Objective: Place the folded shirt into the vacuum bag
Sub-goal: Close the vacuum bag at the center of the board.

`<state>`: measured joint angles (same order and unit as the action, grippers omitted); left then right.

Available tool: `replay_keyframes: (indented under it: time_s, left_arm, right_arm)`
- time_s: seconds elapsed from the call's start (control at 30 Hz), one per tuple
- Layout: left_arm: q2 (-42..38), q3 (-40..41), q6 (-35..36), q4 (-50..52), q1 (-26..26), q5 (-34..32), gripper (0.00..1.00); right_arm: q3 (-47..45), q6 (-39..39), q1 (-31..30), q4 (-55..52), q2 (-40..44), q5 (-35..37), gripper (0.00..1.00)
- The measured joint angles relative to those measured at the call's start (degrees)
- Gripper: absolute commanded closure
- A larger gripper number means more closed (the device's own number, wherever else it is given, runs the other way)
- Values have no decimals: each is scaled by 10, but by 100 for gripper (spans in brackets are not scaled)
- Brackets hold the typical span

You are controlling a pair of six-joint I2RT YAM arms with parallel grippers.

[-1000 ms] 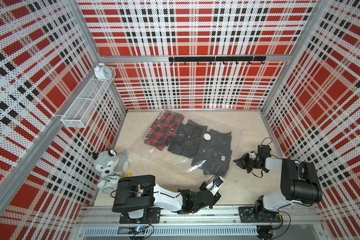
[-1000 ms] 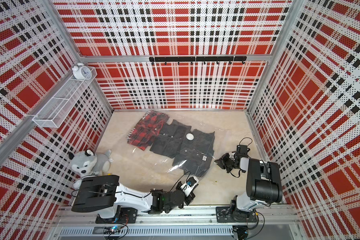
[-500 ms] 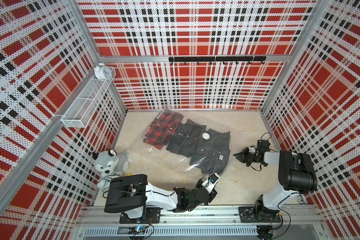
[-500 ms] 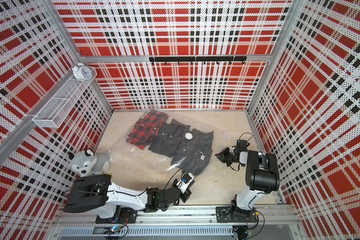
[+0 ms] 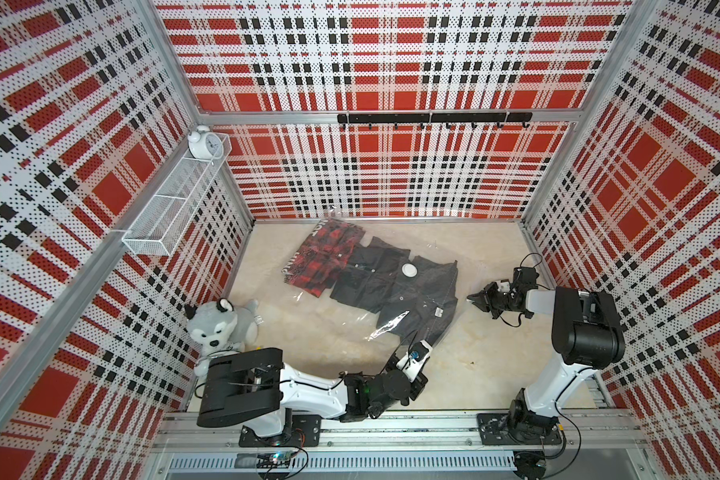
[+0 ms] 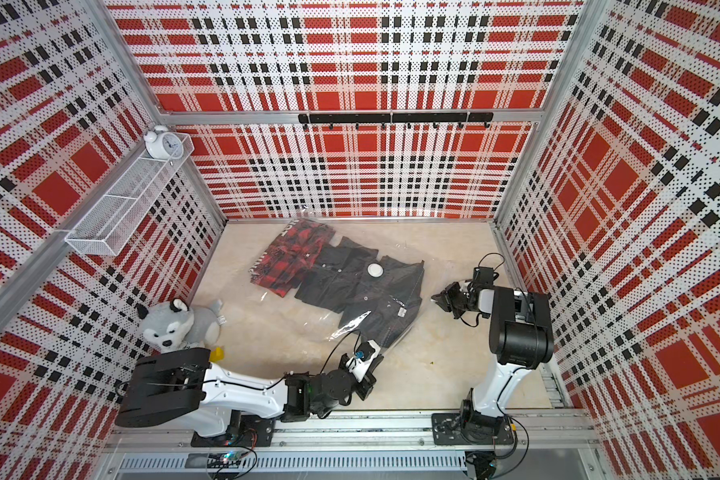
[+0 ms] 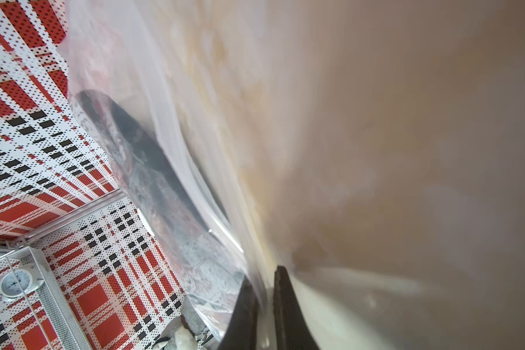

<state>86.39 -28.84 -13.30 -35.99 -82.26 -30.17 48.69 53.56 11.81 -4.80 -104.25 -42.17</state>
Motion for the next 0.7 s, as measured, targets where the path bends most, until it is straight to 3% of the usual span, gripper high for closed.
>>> replay_keyframes:
  time_s: [0.7]
  left_arm:
    - [-54,27,-7,21,2,-3,100]
  right_arm:
    - [105,21,0,-15,-78,13,100]
